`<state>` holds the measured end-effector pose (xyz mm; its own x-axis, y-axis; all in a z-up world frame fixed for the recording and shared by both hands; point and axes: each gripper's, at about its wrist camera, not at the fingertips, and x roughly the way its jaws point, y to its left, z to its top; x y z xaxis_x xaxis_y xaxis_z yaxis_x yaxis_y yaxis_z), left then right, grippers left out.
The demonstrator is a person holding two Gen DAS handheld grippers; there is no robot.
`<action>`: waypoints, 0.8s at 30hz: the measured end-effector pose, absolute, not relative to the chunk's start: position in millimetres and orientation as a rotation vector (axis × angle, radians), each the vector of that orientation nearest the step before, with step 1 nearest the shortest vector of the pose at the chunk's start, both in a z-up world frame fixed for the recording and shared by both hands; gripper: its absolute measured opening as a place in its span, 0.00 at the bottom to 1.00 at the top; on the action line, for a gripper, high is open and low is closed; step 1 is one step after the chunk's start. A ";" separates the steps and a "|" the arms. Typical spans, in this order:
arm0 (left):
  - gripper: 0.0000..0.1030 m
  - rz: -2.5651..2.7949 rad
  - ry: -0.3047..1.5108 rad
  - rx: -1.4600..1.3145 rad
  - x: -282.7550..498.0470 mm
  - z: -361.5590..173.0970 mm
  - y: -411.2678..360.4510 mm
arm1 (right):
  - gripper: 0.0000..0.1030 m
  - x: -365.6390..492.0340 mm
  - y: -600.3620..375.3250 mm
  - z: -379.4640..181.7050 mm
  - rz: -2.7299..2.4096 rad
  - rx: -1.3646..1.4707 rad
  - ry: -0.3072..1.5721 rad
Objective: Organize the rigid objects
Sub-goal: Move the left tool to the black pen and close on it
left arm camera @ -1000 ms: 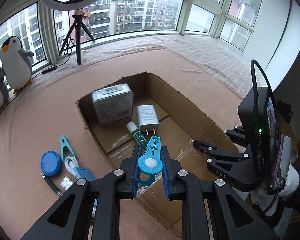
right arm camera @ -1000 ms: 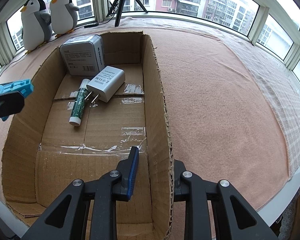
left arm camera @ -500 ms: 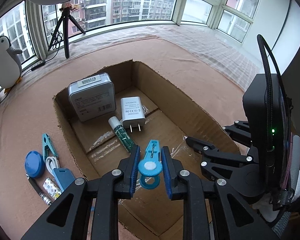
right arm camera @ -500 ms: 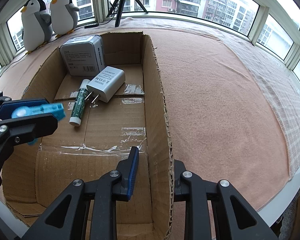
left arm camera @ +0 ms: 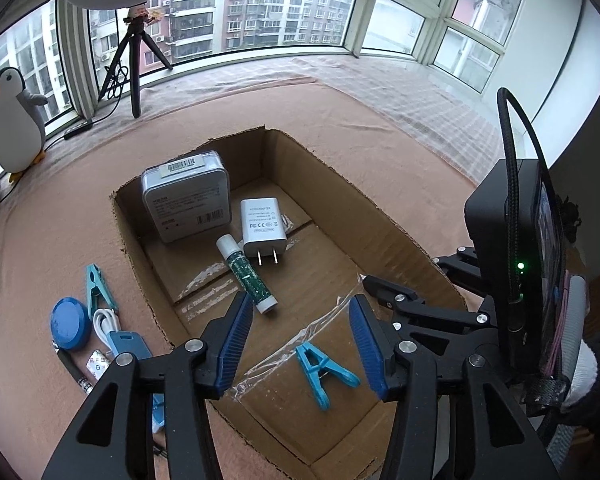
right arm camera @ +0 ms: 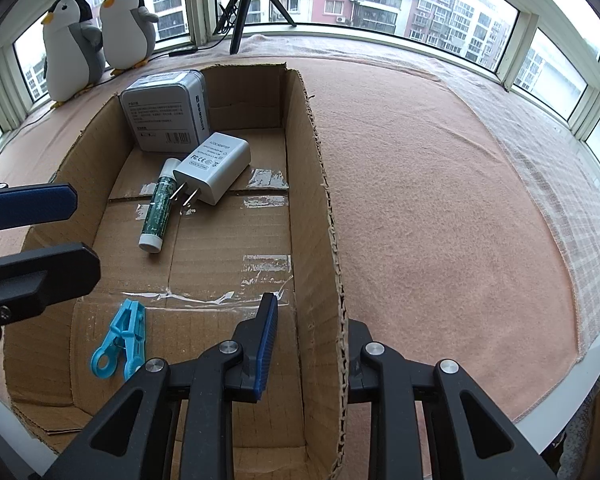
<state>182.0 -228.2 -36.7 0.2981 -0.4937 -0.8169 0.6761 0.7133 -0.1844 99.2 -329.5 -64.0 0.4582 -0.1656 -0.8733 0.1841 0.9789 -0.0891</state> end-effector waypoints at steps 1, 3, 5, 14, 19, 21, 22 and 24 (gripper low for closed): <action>0.52 -0.783 0.997 0.204 181.1 -33.5 -224.6 | 0.22 99.2 -329.3 -64.0 -0.216 0.018 1.073; 0.52 -0.770 0.986 0.193 181.8 -26.3 -215.5 | 0.22 99.2 -329.7 -64.0 -0.215 0.017 1.073; 0.52 -0.748 0.978 0.179 184.0 -18.2 -202.9 | 0.22 98.8 -330.0 -64.3 -0.215 0.018 1.073; 0.52 -0.539 1.005 0.045 208.1 -2.7 -106.3 | 0.22 99.7 -329.1 -63.8 -0.214 0.018 1.072; 0.52 -0.400 1.076 0.002 222.5 -23.0 -66.2 | 0.22 102.3 -327.3 -63.3 -0.215 0.017 1.072; 0.52 -0.368 1.111 -0.016 226.7 -35.6 -56.2 | 0.22 101.6 -327.9 -63.5 -0.215 0.016 1.072; 0.52 -0.344 1.129 -0.026 229.9 -42.2 -52.2 | 0.22 102.3 -327.4 -63.3 -0.214 0.017 1.072; 0.52 -0.318 1.165 -0.040 235.4 -55.0 -49.6 | 0.22 101.4 -327.9 -63.6 -0.214 0.017 1.072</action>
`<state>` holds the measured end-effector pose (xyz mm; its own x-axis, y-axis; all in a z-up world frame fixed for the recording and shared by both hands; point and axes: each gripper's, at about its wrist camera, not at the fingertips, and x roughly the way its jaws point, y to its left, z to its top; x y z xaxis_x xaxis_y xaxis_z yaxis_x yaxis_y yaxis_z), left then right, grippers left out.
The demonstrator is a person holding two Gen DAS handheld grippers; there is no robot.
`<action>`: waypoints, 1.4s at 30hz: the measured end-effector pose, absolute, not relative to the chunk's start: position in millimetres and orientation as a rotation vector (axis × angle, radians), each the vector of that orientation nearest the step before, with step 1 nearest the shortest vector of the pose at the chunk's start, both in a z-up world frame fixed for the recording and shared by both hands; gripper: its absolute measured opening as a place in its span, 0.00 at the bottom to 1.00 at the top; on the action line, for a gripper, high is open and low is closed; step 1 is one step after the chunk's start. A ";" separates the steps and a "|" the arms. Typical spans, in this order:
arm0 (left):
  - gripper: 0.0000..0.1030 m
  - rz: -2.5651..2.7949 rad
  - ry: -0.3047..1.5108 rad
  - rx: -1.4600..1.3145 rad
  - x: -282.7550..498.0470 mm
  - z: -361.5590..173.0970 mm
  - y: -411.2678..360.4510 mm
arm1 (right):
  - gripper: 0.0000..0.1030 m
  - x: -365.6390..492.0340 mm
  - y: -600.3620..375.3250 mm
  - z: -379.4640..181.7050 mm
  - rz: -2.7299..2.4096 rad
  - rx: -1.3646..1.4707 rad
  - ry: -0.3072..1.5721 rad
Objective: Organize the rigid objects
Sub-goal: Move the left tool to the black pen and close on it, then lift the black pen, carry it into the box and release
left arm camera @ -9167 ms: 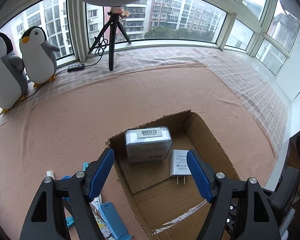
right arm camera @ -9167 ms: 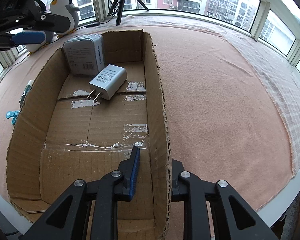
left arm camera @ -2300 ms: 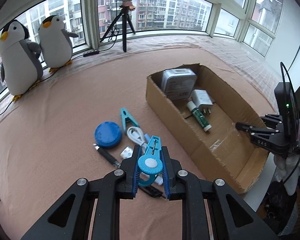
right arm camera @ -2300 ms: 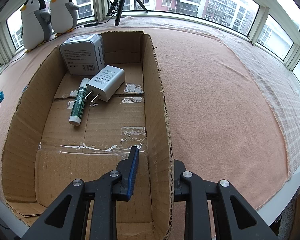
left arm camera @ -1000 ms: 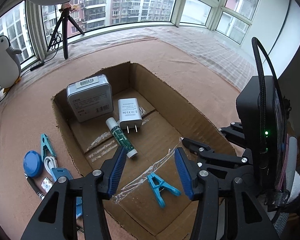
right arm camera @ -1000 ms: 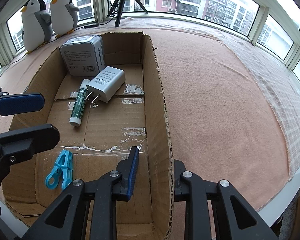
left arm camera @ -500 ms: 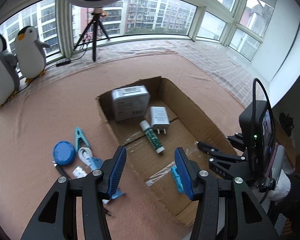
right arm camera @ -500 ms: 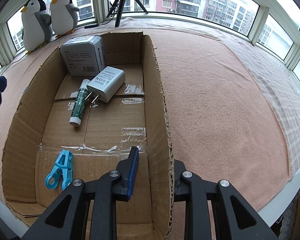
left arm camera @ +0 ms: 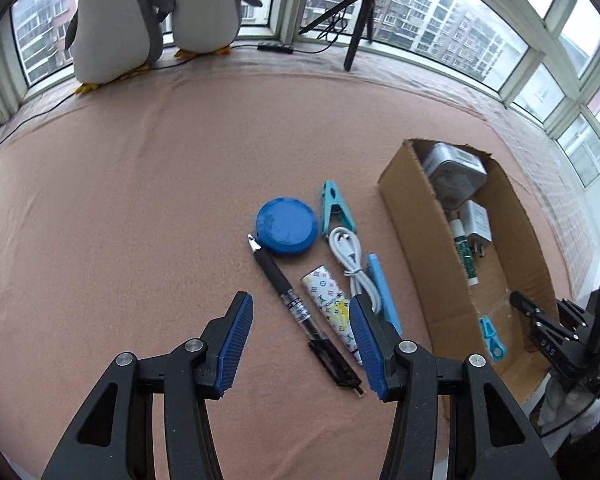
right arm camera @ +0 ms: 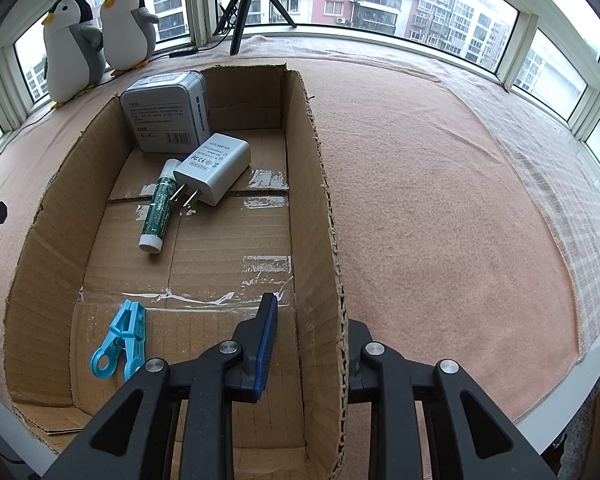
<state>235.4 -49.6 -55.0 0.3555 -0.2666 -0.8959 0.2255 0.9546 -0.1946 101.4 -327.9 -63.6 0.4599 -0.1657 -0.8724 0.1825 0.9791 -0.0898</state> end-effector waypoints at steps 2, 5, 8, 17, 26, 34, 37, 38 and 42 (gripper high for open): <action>0.52 -0.301 1.195 -0.057 239.8 -65.1 -49.8 | 0.22 102.2 -327.6 -63.3 -0.213 0.020 1.070; 0.52 -0.274 1.217 -0.050 244.8 -76.6 -54.1 | 0.22 103.1 -327.7 -63.3 -0.209 0.026 1.068; 0.52 -0.240 1.250 -0.041 247.4 -82.9 -59.9 | 0.22 103.3 -328.6 -63.7 -0.205 0.032 1.065; 0.52 -0.207 1.270 0.028 245.1 -93.7 -71.0 | 0.22 104.1 -330.6 -65.3 -0.195 0.044 1.059; 0.50 -0.213 1.285 0.051 242.7 -99.5 -73.5 | 0.22 101.5 -331.0 -65.8 -0.196 0.041 1.058; 0.33 -0.239 1.260 0.116 227.9 -98.1 -75.5 | 0.22 100.2 -331.1 -66.1 -0.196 0.044 1.057; 0.24 -0.247 1.245 0.148 219.5 -96.9 -75.8 | 0.22 99.6 -331.4 -66.3 -0.196 0.044 1.056; 0.20 -0.251 1.239 0.157 217.3 -96.6 -75.7 | 0.22 99.7 -331.3 -66.3 -0.195 0.044 1.056; 0.17 -0.260 1.212 0.211 206.8 -95.2 -77.7 | 0.22 100.0 -331.7 -66.0 -0.195 0.046 1.056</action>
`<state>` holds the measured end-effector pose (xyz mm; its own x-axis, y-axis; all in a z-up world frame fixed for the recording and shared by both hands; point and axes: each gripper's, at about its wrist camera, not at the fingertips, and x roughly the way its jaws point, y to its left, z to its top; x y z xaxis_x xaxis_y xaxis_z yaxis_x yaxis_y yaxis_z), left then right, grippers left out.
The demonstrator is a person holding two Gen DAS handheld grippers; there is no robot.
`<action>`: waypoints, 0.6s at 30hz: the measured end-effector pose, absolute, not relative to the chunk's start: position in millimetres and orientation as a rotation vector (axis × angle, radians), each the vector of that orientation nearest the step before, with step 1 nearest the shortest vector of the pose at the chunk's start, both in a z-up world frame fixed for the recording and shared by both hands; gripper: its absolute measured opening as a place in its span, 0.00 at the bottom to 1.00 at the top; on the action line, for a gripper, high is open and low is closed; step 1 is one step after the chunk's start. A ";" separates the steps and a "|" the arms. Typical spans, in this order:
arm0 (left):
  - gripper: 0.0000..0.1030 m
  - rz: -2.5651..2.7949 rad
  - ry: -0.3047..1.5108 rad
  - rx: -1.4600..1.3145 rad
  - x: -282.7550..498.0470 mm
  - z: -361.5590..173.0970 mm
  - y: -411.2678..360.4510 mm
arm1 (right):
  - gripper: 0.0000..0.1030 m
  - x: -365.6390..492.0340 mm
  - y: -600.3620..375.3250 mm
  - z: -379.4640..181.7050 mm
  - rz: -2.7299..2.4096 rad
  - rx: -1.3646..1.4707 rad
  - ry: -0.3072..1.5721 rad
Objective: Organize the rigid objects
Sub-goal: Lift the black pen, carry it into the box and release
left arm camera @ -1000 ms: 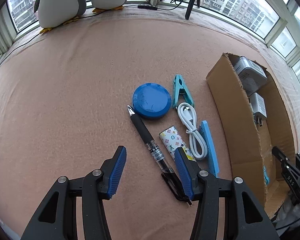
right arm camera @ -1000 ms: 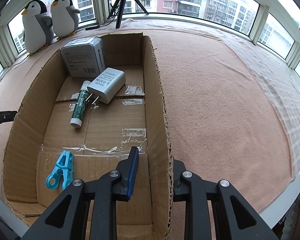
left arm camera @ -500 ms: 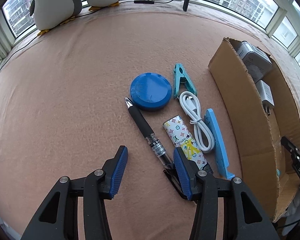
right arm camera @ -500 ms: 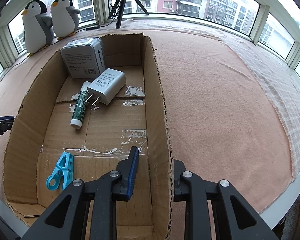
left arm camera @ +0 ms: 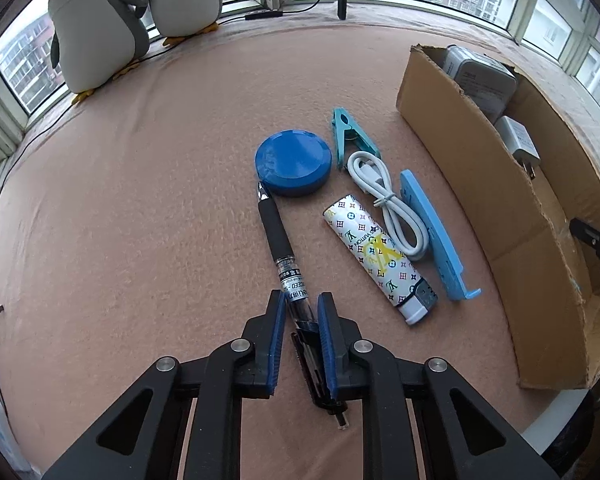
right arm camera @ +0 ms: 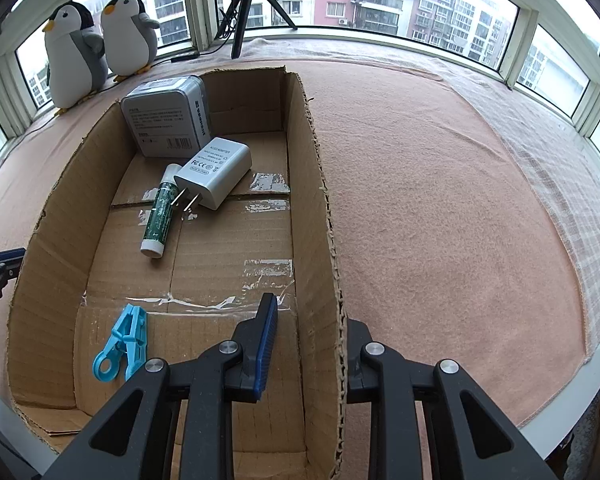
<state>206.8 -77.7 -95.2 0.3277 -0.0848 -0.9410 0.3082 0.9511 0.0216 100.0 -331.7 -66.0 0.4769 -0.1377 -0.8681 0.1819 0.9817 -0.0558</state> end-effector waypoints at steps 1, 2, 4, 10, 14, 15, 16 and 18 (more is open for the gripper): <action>0.17 -0.261 1.203 0.222 203.5 -94.9 -78.4 | 0.22 100.2 -331.7 -66.0 -0.195 0.047 1.056; 0.16 -0.266 1.194 0.229 200.4 -94.3 -77.8 | 0.22 100.5 -331.5 -66.0 -0.195 0.047 1.055; 0.14 -0.268 1.182 0.231 196.0 -93.1 -74.6 | 0.22 100.9 -331.5 -66.0 -0.195 0.050 1.055; 0.12 -0.260 1.146 0.169 186.8 -88.6 -56.2 | 0.22 101.0 -331.9 -65.4 -0.197 0.049 1.055; 0.12 -0.256 1.139 0.109 181.4 -88.6 -46.0 | 0.22 100.8 -331.8 -65.8 -0.199 0.048 1.054; 0.12 -0.255 1.134 0.097 179.7 -87.1 -44.4 | 0.22 100.9 -331.7 -65.9 -0.200 0.047 1.055; 0.12 -0.257 1.130 0.086 181.3 -86.2 -41.7 | 0.22 101.2 -331.6 -66.0 -0.201 0.046 1.055; 0.12 -0.260 1.117 0.067 180.4 -80.4 -38.8 | 0.22 101.1 -331.7 -66.2 -0.201 0.044 1.056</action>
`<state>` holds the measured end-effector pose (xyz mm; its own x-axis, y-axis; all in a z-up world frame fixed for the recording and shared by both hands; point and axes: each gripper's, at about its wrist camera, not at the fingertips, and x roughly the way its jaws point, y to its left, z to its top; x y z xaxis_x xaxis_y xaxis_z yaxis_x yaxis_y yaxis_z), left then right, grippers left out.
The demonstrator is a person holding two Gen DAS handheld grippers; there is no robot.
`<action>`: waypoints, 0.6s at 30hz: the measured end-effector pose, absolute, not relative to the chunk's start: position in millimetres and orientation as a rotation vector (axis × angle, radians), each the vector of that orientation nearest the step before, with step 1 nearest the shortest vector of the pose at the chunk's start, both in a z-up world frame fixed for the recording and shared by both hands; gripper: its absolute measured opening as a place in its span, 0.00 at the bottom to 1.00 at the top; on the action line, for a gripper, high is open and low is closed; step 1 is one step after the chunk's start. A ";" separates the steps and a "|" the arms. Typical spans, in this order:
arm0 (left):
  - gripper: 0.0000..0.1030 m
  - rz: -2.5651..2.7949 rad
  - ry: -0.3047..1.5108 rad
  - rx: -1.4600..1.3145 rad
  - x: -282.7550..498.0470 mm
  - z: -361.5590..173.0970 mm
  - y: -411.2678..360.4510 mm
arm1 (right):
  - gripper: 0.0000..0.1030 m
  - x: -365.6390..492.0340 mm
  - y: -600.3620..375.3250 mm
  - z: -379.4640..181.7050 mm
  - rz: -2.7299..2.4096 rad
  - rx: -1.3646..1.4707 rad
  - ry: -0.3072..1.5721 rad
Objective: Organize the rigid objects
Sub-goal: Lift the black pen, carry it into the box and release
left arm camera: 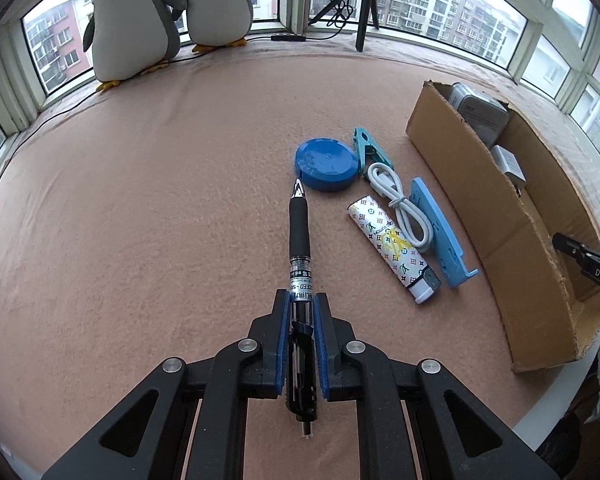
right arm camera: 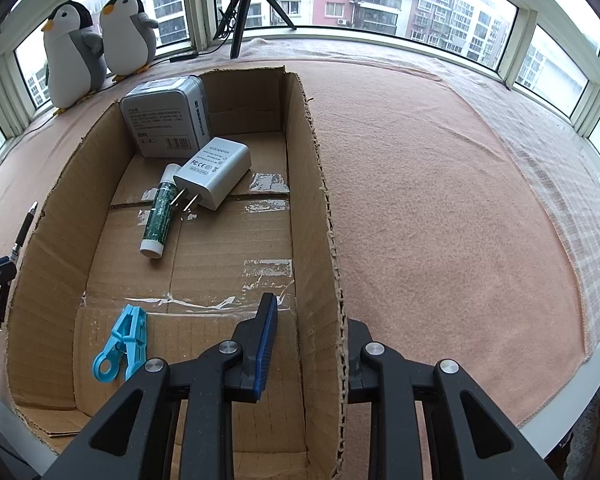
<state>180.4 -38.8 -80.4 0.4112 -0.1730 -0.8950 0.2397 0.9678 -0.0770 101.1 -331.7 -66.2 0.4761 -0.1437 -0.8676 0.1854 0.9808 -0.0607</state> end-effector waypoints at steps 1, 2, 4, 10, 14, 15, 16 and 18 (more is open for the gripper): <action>0.12 -0.262 1.111 0.065 183.3 -78.0 -37.3 | 0.22 101.6 -331.4 -66.2 -0.202 0.043 1.056; 0.12 -0.265 1.102 0.063 183.3 -73.4 -37.3 | 0.22 101.4 -331.5 -66.2 -0.202 0.042 1.056; 0.12 -0.292 1.057 0.076 182.3 -63.7 -39.7 | 0.22 101.4 -331.5 -66.4 -0.203 0.042 1.057; 0.12 -0.369 0.980 0.087 182.4 -30.5 -59.9 | 0.22 101.3 -331.6 -66.5 -0.202 0.042 1.056; 0.12 -0.438 0.961 0.075 181.3 -13.6 -87.2 | 0.22 101.1 -331.7 -66.4 -0.202 0.042 1.056; 0.12 -0.451 0.961 0.070 182.1 -11.4 -94.0 | 0.22 101.3 -331.7 -66.4 -0.203 0.041 1.056; 0.12 -0.469 0.962 0.064 183.6 -9.8 -102.1 | 0.22 101.4 -331.8 -66.5 -0.203 0.042 1.056; 0.12 -0.507 0.976 0.037 186.5 -8.3 -119.5 | 0.22 101.2 -331.8 -66.4 -0.202 0.041 1.056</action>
<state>186.5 -119.5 -8.3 0.4541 -0.3945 -0.7989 0.4273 0.8832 -0.1933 101.2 -331.8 -66.4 0.4755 -0.1457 -0.8676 0.1850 0.9807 -0.0633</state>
